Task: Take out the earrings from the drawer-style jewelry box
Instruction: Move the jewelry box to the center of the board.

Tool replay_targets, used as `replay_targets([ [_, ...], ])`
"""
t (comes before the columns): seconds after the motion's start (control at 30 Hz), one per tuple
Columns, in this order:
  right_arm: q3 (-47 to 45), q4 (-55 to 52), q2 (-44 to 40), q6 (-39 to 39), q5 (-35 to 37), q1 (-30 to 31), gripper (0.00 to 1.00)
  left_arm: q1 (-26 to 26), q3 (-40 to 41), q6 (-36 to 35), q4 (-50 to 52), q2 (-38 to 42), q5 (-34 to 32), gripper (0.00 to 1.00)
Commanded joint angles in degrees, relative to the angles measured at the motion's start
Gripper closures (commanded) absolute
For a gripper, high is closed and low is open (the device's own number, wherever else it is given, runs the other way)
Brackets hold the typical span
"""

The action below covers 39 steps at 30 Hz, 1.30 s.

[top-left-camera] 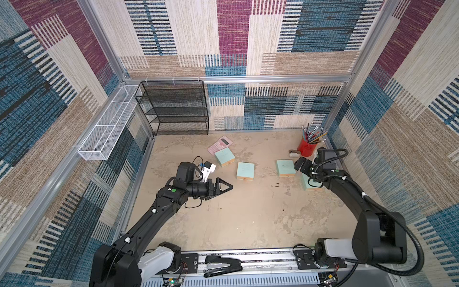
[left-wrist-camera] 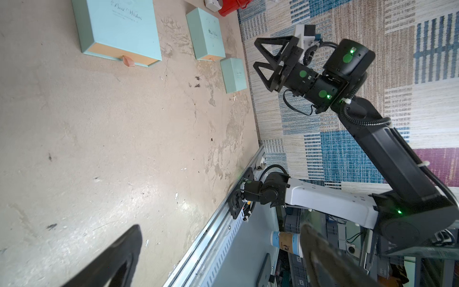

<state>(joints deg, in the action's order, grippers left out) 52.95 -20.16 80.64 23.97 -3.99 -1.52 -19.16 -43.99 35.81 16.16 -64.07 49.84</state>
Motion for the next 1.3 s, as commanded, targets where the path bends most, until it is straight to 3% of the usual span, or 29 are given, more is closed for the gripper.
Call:
replay_targets([
  [0.0,5.59,-2.60,6.55,-6.37,3.06,1.66,0.01,-0.23,-0.18,-0.90,0.95,0.44,0.41,0.00],
  [0.13,13.36,-4.73,16.74,-8.03,4.60,3.10,0.01,-0.62,0.51,0.46,0.03,0.49,0.26,0.01],
  [0.53,20.90,0.11,30.09,-7.12,-8.34,3.32,0.01,-0.88,1.74,2.16,-1.73,0.11,-0.65,0.00],
  [0.93,14.00,5.10,27.08,-6.93,-14.51,7.84,0.01,-0.96,2.30,4.31,-5.43,-1.55,-0.53,0.01],
  [1.27,-3.52,13.13,13.76,4.01,-13.04,18.05,0.01,-0.88,3.03,4.94,-5.88,-1.40,-1.38,0.00],
])
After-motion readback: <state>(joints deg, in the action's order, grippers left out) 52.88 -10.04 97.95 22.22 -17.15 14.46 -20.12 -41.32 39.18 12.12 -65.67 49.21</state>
